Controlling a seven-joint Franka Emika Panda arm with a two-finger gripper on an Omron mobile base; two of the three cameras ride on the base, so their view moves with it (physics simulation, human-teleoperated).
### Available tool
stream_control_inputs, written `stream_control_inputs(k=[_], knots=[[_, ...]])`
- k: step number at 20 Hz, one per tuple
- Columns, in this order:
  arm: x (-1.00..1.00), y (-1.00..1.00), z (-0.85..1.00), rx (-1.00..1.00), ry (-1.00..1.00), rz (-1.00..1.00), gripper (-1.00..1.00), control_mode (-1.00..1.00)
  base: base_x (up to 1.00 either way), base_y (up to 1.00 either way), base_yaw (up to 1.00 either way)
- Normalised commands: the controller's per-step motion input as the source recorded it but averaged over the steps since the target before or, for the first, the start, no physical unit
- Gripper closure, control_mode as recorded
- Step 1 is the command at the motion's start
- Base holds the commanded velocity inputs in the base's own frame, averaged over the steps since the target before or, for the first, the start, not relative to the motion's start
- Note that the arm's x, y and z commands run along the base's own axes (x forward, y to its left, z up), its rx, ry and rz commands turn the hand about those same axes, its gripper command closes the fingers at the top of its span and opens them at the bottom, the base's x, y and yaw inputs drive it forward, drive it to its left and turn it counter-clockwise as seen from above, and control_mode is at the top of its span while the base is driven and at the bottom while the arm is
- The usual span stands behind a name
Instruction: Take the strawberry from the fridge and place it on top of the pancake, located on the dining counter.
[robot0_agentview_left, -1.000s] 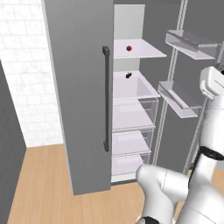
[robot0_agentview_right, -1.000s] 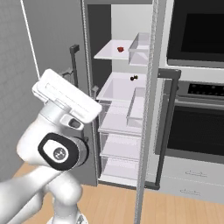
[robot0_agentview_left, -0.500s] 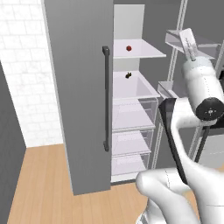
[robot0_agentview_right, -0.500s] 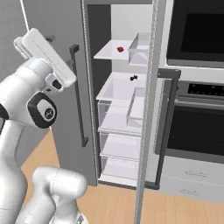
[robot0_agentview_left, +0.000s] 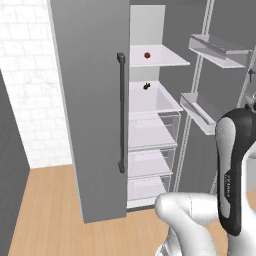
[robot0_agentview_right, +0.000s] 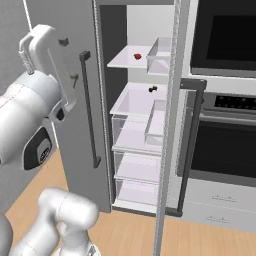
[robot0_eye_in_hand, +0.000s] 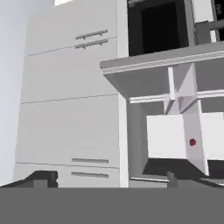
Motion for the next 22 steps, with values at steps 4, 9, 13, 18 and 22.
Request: stream_control_inputs(k=[4, 9, 13, 18, 22], knots=[[-0.02, 0.35, -0.38, 1.00, -0.24, 0.00, -1.00, -1.00, 0.00, 0.00, 0.00], [0.00, 0.38, -0.09, 1.00, -0.13, 0.00, -1.00, -1.00, 0.00, 0.00, 0.00], [0.00, 0.43, -0.01, 1.00, -0.18, 0.00, -1.00, -1.00, 0.00, 0.00, 0.00], [-0.02, 0.51, 0.16, 0.93, -0.29, 0.05, -1.00, -1.00, 0.00, 0.00, 0.00], [0.00, 0.82, 0.11, 0.68, -0.48, 0.19, -1.00, -1.00, 0.00, 0.00, 0.00]])
